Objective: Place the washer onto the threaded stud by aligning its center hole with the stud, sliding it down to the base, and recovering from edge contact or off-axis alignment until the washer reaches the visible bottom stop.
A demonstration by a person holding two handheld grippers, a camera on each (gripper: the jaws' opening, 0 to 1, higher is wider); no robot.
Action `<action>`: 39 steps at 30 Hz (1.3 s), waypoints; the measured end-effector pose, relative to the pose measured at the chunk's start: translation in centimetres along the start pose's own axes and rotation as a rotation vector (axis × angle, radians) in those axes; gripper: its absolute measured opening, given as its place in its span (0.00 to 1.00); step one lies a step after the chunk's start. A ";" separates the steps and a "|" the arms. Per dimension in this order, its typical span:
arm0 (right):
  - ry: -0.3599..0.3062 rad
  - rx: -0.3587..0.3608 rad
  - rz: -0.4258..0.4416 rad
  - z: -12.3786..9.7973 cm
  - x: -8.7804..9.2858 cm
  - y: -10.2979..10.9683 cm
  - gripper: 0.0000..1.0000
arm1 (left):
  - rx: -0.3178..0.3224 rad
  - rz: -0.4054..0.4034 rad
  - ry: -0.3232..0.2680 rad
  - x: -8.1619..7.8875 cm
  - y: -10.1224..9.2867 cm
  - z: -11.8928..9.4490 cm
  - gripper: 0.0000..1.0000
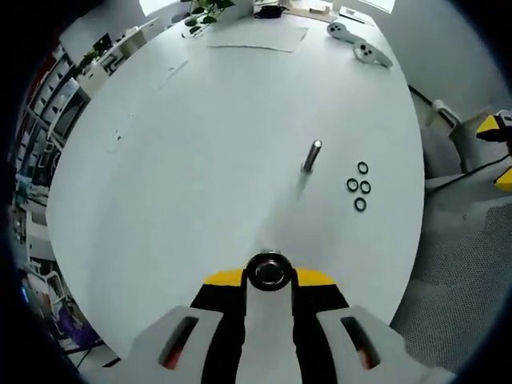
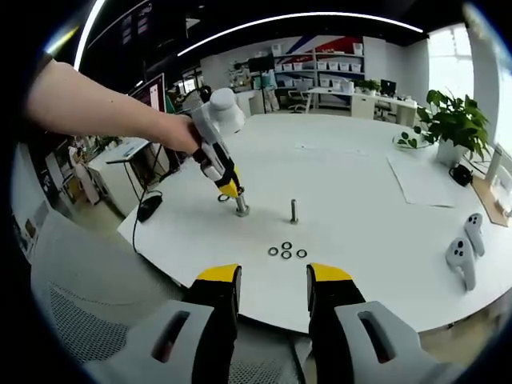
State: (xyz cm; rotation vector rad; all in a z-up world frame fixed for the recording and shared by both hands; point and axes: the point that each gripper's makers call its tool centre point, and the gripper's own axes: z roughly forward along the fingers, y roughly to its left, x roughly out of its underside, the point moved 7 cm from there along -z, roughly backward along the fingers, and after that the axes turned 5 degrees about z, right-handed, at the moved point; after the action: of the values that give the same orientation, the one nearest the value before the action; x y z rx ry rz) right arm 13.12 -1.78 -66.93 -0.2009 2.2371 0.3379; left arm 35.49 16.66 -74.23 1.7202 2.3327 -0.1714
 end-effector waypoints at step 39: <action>0.037 -0.015 -0.030 0.1 0.4 0.1 0.34 | -0.042 -0.025 0.017 0.6 -0.2 3.8 0.30</action>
State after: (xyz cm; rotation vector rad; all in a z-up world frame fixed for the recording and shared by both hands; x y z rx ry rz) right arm 12.93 -1.62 -67.24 -0.2499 2.2659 0.3370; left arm 35.62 16.32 -78.04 1.6802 2.3534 -0.1115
